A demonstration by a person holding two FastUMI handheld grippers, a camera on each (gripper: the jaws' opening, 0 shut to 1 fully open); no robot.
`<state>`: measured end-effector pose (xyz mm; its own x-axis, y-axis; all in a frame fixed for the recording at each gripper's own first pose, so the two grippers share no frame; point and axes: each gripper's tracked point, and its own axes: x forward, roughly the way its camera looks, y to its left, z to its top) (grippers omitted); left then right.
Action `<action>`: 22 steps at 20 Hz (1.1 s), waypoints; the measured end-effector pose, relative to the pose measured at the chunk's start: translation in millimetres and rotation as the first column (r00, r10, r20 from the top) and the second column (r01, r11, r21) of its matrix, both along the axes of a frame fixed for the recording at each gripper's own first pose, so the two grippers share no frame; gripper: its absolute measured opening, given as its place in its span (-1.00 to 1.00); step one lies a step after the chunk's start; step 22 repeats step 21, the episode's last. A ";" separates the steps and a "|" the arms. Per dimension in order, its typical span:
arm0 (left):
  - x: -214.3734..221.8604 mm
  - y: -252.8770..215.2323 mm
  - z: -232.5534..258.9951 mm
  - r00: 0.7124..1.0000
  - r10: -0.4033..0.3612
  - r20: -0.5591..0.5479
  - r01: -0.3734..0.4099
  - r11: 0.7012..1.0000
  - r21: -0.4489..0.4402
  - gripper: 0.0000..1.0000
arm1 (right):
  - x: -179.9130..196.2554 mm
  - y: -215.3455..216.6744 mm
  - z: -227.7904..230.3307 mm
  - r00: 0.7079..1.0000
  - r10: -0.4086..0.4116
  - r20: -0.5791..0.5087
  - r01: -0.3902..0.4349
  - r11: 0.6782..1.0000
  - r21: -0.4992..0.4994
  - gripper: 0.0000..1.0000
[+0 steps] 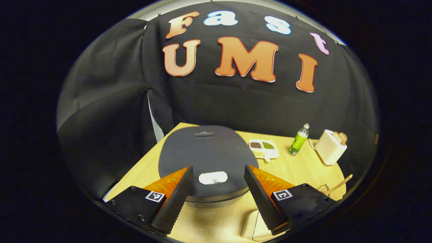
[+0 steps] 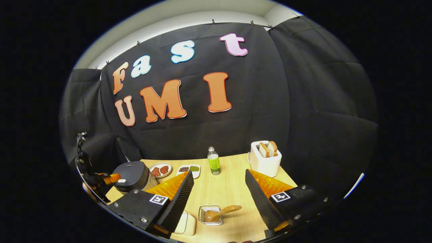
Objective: Close the left gripper, press the button to open the rice cooker; take a wooden spoon from the chopstick holder with the right hand, scoop a spoonful of rice and pour it into the rice cooker, then put the wooden spoon back into the chopstick holder.
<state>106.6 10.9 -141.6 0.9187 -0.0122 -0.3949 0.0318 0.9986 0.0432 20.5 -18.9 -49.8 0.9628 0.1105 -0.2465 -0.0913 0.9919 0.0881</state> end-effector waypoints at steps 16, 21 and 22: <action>-75.9 1.9 292.2 0.871 -0.003 0.492 0.006 1.000 -0.004 1.00 | -5.9 1.3 116.1 0.970 0.032 0.240 0.014 0.982 -0.188 1.00; -75.8 11.0 275.1 0.882 0.016 0.471 -0.025 1.000 0.014 1.00 | -8.1 1.4 110.5 0.972 0.042 0.230 0.002 0.982 -0.188 1.00; -75.8 11.0 275.1 0.882 0.016 0.471 -0.025 1.000 0.014 1.00 | -8.1 1.4 110.5 0.972 0.042 0.230 0.002 0.982 -0.188 1.00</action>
